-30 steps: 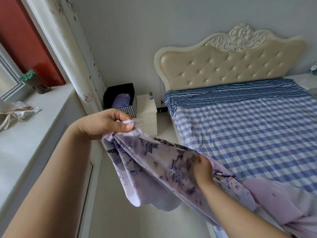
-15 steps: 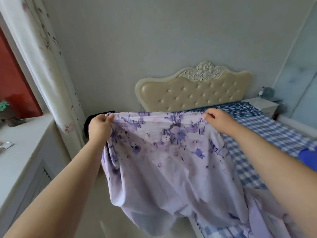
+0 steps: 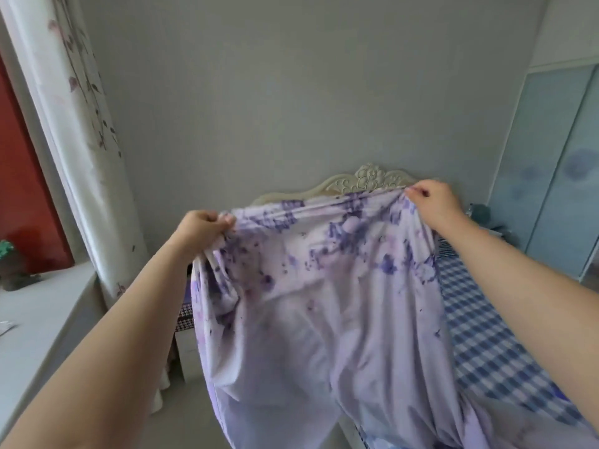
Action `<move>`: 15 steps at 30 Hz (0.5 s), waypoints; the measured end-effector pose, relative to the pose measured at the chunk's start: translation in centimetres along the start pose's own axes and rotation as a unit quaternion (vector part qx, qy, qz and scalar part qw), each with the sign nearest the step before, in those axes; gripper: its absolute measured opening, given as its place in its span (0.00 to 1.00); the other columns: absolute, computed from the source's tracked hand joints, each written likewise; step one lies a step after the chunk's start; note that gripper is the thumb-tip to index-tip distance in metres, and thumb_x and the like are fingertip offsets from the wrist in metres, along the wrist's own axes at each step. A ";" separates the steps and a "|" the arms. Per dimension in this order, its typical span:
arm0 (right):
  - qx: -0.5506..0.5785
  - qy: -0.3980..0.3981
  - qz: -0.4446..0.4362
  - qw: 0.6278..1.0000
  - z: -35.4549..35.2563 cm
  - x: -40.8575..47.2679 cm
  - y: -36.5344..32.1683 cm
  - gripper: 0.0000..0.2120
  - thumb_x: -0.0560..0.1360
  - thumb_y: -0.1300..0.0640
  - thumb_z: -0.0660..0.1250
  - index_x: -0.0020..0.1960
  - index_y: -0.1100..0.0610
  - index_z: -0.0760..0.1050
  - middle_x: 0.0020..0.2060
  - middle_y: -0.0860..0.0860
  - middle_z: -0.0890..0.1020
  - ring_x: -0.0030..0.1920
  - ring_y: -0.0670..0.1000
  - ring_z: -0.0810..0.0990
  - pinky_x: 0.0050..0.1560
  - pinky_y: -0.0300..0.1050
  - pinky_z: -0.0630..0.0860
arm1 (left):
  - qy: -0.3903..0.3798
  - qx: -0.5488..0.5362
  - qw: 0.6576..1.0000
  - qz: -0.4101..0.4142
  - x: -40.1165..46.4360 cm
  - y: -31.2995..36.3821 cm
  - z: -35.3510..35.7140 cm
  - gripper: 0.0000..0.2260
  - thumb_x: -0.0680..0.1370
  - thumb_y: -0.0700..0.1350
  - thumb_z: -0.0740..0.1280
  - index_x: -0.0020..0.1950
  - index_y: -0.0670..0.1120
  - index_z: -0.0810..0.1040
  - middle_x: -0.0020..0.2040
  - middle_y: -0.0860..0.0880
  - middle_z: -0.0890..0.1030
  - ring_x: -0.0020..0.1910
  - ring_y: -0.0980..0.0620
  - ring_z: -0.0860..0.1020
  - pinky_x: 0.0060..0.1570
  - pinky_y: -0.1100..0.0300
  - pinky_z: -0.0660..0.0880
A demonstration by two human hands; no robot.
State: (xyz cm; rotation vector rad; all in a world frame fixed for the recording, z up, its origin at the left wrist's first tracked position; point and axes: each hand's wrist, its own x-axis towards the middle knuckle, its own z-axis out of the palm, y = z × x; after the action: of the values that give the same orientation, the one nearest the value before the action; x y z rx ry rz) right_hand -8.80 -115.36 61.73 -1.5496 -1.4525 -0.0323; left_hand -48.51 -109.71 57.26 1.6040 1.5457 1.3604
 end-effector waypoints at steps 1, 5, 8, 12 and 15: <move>-0.009 0.022 0.002 1.000 -0.8 0.5 0.2 0.12 0.78 0.56 0.64 0.46 0.66 0.77 0.40 0.63 0.78 0.40 0.53 0.72 0.40 0.44 0.64 | -0.053 0.031 0.998 -0.017 -0.2 0.0 0.3 0.15 0.74 0.52 0.71 0.32 0.45 0.77 0.24 0.54 0.71 0.24 0.56 0.67 0.28 0.62 0.64; -0.110 -0.174 0.004 0.979 -3.5 1.1 0.6 0.11 0.78 0.55 0.64 0.39 0.58 0.76 0.34 0.53 0.75 0.41 0.51 0.71 0.37 0.42 0.64 | -0.037 0.069 0.997 -0.017 -0.9 0.1 1.6 0.14 0.76 0.52 0.69 0.37 0.42 0.81 0.28 0.49 0.72 0.27 0.52 0.66 0.29 0.61 0.63; -0.057 -0.110 -0.027 0.992 -3.7 -0.5 1.1 0.12 0.79 0.57 0.63 0.39 0.62 0.73 0.32 0.54 0.73 0.38 0.51 0.69 0.35 0.43 0.61 | 0.196 0.017 0.975 0.100 -1.6 1.4 3.3 0.11 0.78 0.47 0.64 0.39 0.43 0.77 0.37 0.49 0.74 0.37 0.51 0.71 0.37 0.60 0.63; -0.044 -0.079 -0.040 0.995 -1.9 -3.0 1.7 0.12 0.79 0.55 0.62 0.40 0.60 0.72 0.31 0.52 0.70 0.35 0.51 0.66 0.33 0.40 0.63 | 0.359 -0.111 0.901 0.215 -1.7 4.6 3.9 0.09 0.76 0.40 0.60 0.43 0.38 0.78 0.43 0.48 0.74 0.42 0.56 0.70 0.42 0.73 0.64; -0.066 -0.149 -0.002 0.987 -1.5 -3.7 4.0 0.17 0.79 0.55 0.63 0.32 0.56 0.66 0.28 0.50 0.66 0.34 0.50 0.64 0.35 0.45 0.60 | 0.261 0.035 0.955 0.138 0.2 4.3 3.7 0.13 0.78 0.49 0.61 0.40 0.42 0.75 0.41 0.45 0.76 0.41 0.47 0.72 0.39 0.60 0.64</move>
State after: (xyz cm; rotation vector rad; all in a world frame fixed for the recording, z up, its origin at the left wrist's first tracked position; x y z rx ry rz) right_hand -5.89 -118.32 57.84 -1.7149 -1.7145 0.1070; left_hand -43.43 -109.43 59.78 1.6313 1.7133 2.0309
